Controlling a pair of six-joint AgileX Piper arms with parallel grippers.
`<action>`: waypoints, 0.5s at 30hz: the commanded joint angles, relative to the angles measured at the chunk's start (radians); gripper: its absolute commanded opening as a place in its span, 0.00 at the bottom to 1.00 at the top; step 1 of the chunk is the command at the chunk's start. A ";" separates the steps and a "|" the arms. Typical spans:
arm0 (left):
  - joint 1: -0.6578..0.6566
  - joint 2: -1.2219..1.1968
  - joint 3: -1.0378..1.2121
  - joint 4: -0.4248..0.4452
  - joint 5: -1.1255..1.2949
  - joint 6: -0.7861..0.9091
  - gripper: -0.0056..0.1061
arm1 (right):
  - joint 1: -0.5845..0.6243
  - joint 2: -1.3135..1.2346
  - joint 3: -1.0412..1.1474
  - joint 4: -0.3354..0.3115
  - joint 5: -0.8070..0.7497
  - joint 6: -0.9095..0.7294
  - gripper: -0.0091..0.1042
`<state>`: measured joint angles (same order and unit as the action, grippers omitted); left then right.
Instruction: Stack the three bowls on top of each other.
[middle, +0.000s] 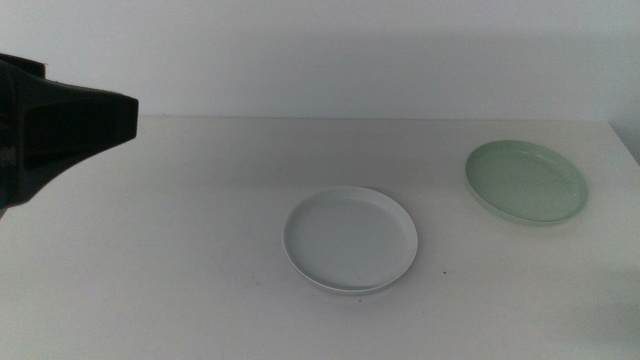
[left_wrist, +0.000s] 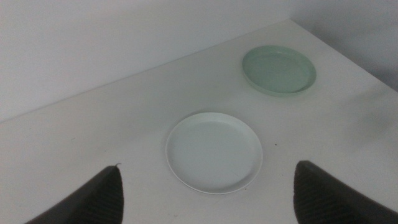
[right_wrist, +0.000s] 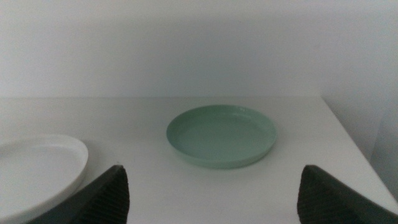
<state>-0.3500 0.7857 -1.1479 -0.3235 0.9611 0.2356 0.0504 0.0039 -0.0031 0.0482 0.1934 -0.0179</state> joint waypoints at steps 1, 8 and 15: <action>0.000 -0.004 -0.001 0.000 -0.008 0.003 0.89 | -0.005 -0.004 0.003 -0.021 -0.040 -0.009 0.90; 0.000 -0.004 -0.001 0.000 -0.008 0.003 0.89 | -0.005 0.088 -0.155 0.017 -0.034 0.128 0.90; 0.000 -0.006 -0.001 0.000 -0.008 0.003 0.89 | -0.005 0.521 -0.608 0.004 0.528 0.266 0.90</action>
<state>-0.3500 0.7840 -1.1479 -0.3235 0.9611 0.2356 0.0504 0.4616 -0.5495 0.0615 0.5850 0.2281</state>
